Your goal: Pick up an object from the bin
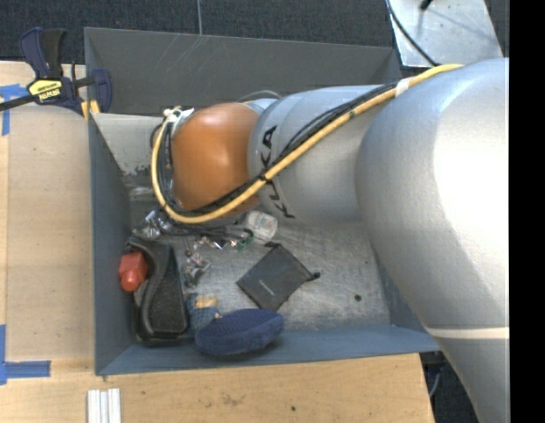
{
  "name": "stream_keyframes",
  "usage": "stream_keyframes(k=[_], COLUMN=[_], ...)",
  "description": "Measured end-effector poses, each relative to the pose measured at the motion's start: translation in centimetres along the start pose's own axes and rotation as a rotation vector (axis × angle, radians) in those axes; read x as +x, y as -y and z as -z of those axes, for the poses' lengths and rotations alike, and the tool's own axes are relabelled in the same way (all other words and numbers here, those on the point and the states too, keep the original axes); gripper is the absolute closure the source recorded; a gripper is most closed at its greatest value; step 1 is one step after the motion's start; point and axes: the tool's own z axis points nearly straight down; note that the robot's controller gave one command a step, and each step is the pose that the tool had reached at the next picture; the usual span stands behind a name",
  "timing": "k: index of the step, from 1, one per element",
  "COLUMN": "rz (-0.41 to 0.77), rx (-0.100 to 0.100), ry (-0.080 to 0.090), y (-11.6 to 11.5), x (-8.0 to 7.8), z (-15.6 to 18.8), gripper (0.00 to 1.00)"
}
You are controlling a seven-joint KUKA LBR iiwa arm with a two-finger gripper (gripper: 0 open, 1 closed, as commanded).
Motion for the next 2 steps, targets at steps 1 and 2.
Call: stream_keyframes(k=[1, 2], rz=[0.064, 0.189], rx=[0.003, 0.008], ry=[0.007, 0.018], y=[0.09, 0.32], x=[-0.12, -0.37], z=[0.11, 0.33], gripper=[0.0, 0.0])
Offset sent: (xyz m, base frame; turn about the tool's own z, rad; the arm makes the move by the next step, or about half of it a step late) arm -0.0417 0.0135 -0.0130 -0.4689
